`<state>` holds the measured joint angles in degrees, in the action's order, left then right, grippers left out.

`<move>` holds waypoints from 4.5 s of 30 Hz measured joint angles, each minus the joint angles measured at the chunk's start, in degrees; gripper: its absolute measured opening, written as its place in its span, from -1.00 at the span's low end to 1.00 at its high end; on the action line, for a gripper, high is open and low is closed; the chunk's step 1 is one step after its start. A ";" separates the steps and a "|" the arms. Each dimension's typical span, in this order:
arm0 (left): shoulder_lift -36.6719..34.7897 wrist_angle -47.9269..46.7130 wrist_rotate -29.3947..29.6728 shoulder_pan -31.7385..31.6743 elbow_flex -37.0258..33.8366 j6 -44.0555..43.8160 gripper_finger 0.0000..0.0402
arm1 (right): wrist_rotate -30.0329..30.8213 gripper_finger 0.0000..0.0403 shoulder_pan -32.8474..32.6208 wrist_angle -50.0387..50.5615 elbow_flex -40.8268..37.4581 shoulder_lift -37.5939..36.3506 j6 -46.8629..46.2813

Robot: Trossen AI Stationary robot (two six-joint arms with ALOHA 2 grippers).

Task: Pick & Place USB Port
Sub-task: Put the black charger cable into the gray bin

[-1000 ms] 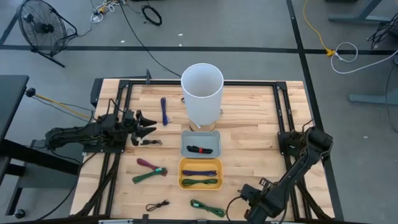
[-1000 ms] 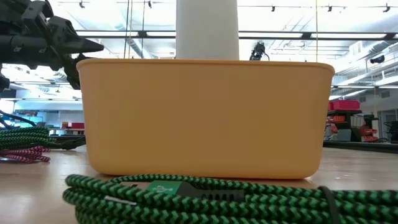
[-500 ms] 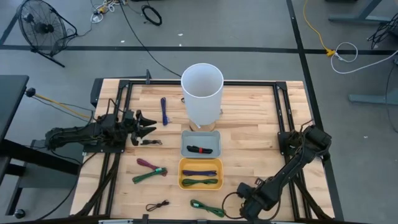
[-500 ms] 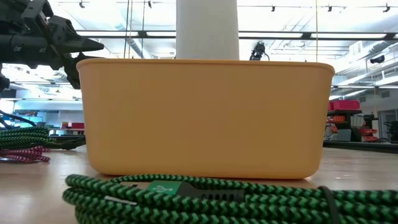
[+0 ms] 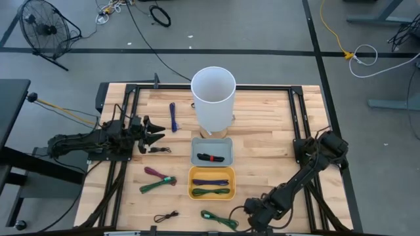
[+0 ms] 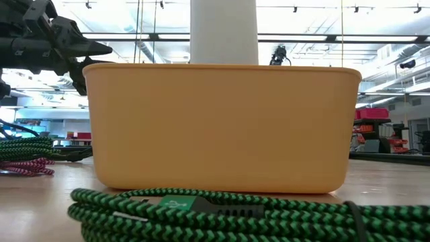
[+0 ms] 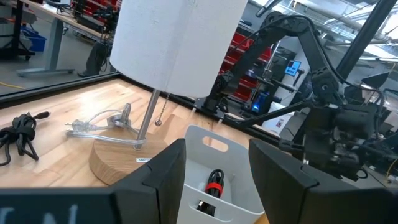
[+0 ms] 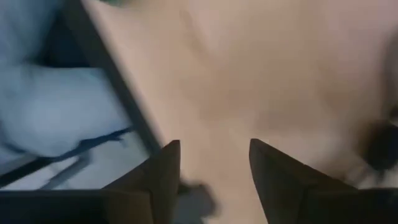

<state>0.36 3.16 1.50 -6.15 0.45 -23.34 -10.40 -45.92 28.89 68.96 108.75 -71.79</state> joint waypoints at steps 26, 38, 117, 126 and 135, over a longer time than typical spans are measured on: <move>0.00 -0.10 0.00 0.01 0.00 0.05 -0.10 | 2.92 -0.11 2.83 20.36 3.57 -0.85 2.39; 0.00 -0.13 -0.02 0.00 0.00 0.12 -0.10 | 9.16 -0.11 1.55 22.87 3.57 -0.85 2.57; 0.00 -0.13 0.86 0.00 0.00 1.23 -0.10 | 36.56 -0.92 37.42 20.05 31.42 -4.52 55.62; 0.00 -0.09 0.85 0.00 0.00 1.50 -0.10 | 29.27 -0.92 38.63 19.43 31.42 -0.58 57.27; 0.00 -0.07 0.85 0.00 0.00 1.50 -0.10 | 29.85 -0.92 37.58 19.70 31.42 -0.50 57.04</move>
<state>0.36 3.08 2.35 -6.15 0.45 -21.85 19.46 -8.34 48.59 100.38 108.25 -14.74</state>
